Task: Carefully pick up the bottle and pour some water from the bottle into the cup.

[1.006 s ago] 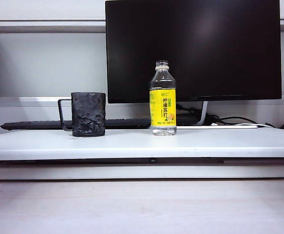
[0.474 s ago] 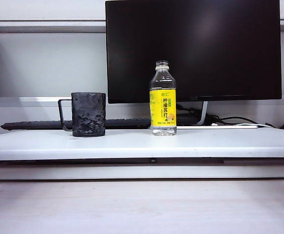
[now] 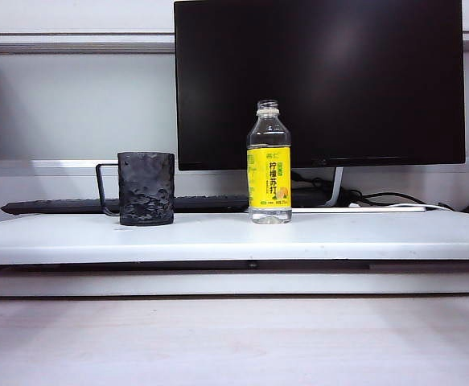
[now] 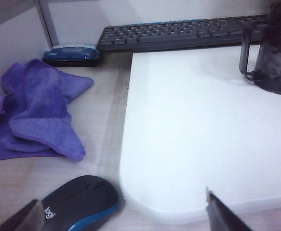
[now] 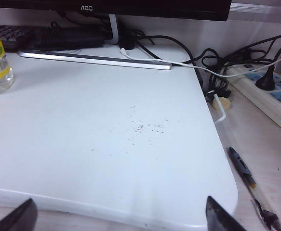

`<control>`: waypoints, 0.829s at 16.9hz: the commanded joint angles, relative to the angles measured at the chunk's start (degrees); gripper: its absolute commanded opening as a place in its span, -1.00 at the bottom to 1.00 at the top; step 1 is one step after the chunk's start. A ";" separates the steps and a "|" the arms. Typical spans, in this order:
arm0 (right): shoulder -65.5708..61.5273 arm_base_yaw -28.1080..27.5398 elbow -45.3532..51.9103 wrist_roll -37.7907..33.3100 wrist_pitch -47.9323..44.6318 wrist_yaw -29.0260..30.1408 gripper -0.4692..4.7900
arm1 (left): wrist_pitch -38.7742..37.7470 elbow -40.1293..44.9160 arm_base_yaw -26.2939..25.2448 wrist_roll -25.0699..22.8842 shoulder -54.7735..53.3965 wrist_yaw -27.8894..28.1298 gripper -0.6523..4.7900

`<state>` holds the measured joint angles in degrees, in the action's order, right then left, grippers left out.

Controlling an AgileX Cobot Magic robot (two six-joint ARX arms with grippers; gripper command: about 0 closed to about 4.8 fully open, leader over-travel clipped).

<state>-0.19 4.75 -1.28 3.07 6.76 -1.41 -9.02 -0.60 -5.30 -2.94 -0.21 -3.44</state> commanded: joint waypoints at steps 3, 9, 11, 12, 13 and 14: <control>0.02 0.00 -0.28 -0.02 -0.83 0.07 0.94 | -0.09 0.07 -0.11 -0.26 0.00 -0.13 1.00; 0.02 0.02 -0.28 -0.02 -1.36 0.11 0.94 | -0.15 0.07 -0.11 -0.07 0.00 6.84 1.00; 0.02 0.02 -0.28 -0.02 -1.46 0.04 0.94 | 0.35 0.07 -0.11 0.37 0.00 6.49 1.00; 0.02 0.00 -0.31 -0.02 -1.51 -0.07 0.94 | 0.70 0.07 -0.11 0.37 0.00 5.68 1.00; 0.02 0.02 -0.31 -0.02 -1.90 0.09 0.94 | 2.54 0.07 -0.11 0.37 0.00 4.66 1.00; 0.02 0.04 -0.31 -0.04 -2.62 0.11 0.94 | 4.50 0.07 -0.11 0.39 0.00 4.04 1.00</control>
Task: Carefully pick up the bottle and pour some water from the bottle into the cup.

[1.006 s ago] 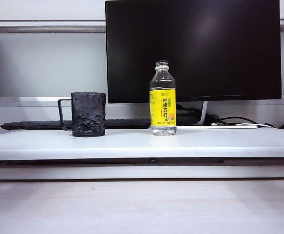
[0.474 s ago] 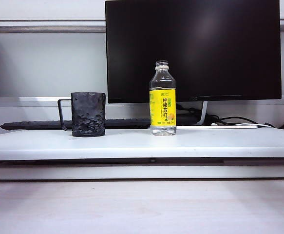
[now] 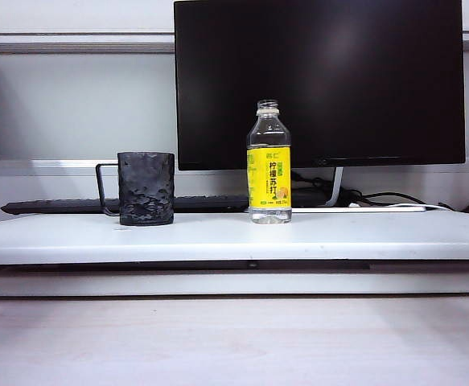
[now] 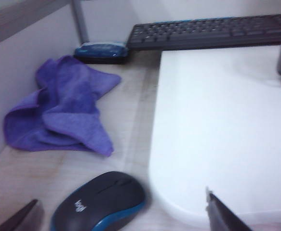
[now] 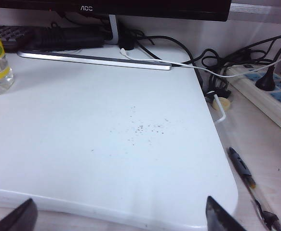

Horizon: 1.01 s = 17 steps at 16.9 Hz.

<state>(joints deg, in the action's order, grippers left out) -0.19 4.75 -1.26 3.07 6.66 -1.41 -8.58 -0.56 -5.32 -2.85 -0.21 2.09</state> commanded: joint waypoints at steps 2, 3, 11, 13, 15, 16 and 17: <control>0.02 0.04 -0.31 -0.04 -2.60 0.13 0.94 | 6.08 0.02 -0.09 0.33 0.00 -5.86 1.00; 0.02 0.04 -0.31 -0.07 -2.60 0.17 0.94 | 7.02 0.02 -0.09 0.35 0.00 -10.43 1.00; 0.02 0.02 -0.31 -0.07 -2.51 0.13 0.94 | 7.39 0.02 -0.09 0.28 0.00 -21.22 1.00; 0.02 0.02 -0.33 -0.04 -2.64 0.55 0.94 | 7.39 0.02 -0.09 0.31 0.00 -21.86 1.00; 0.02 0.00 -0.33 -0.04 -2.56 0.24 0.94 | 7.45 0.02 -0.09 0.28 0.00 -21.79 1.00; 0.02 0.00 -0.33 -0.04 -2.58 0.24 0.94 | 7.43 0.02 -0.09 0.28 0.00 -21.66 1.00; 0.02 0.00 -0.33 -0.04 -2.62 0.26 0.94 | 7.45 0.02 -0.09 0.28 0.00 -21.35 1.00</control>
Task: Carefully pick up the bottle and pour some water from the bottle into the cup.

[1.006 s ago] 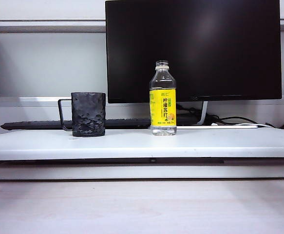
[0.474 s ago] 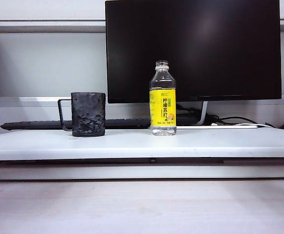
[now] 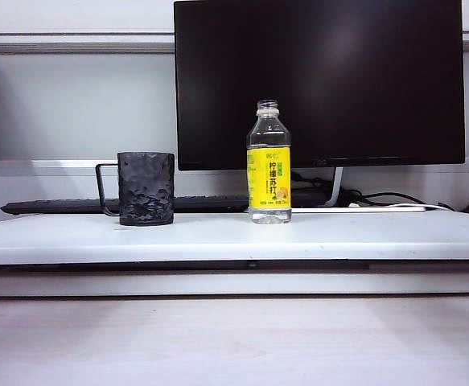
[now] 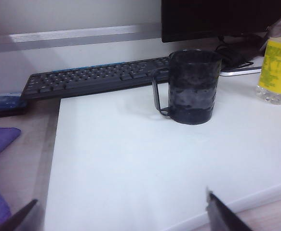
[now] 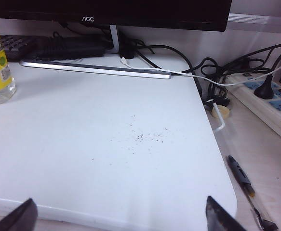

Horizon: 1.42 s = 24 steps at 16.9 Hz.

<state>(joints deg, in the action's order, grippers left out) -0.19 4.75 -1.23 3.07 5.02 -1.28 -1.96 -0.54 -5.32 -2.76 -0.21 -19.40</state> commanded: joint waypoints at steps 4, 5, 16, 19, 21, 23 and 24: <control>0.02 0.02 -0.31 -0.04 -1.16 0.15 0.94 | 0.92 0.00 -0.09 0.09 0.00 1.03 1.00; 0.02 0.02 -0.31 -0.04 -1.33 0.22 0.94 | 1.05 0.00 -0.09 0.11 0.00 2.89 1.00; 0.02 0.00 -0.31 -0.04 -2.73 -1.92 -0.84 | 3.17 -0.02 -0.09 0.17 0.00 6.12 -0.78; 0.02 -0.07 -0.31 -0.02 -2.73 -3.98 -0.84 | 4.11 0.00 -0.09 0.11 0.00 7.04 -0.78; 0.02 -0.07 -0.31 -0.02 -2.75 -5.29 -0.84 | 5.05 0.00 -0.09 0.17 0.00 9.88 -0.78; 0.02 -0.07 -0.31 -0.02 -2.73 -5.25 -0.84 | 4.87 0.00 -0.09 -0.04 0.00 11.96 -0.78; 0.02 -0.04 -0.31 -0.02 -2.71 -5.22 -0.84 | 4.70 0.00 -0.09 -0.04 0.00 12.11 -0.78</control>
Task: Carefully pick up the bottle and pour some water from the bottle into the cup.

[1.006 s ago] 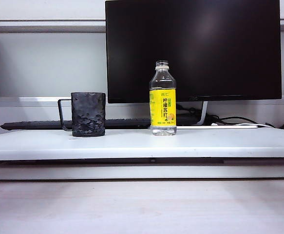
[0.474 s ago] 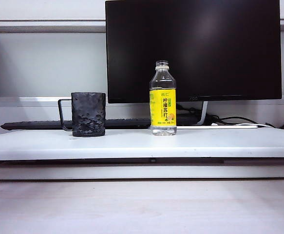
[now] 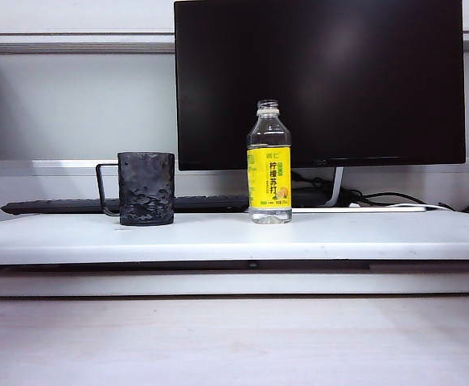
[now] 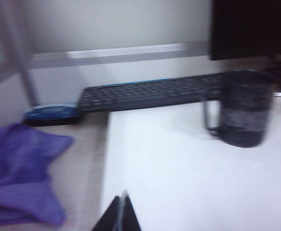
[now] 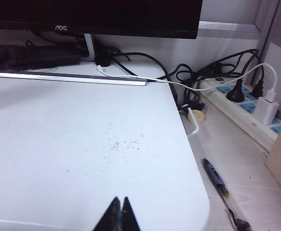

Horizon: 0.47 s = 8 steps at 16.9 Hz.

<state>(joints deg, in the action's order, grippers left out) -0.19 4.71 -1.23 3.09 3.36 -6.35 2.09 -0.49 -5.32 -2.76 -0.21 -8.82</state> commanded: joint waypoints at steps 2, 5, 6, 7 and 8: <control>0.02 0.02 -0.31 -0.09 -0.52 0.09 -0.84 | 0.15 -0.04 -0.09 -0.02 0.00 1.05 -0.78; 0.02 0.07 -0.31 -0.07 -0.04 -0.02 -0.84 | 0.11 -0.04 -0.09 -0.02 0.00 1.09 -0.78; 0.02 0.07 -0.31 -0.07 -0.07 0.00 -0.84 | 0.09 -0.04 -0.09 -0.04 0.00 1.09 -0.78; 0.02 0.07 -0.31 -0.07 -0.04 0.02 -0.84 | 0.11 -0.04 -0.09 -0.02 0.00 1.09 -0.78; 0.02 0.07 -0.31 -0.07 -0.04 0.00 -0.84 | 0.11 -0.04 -0.09 -0.02 0.00 1.09 -0.78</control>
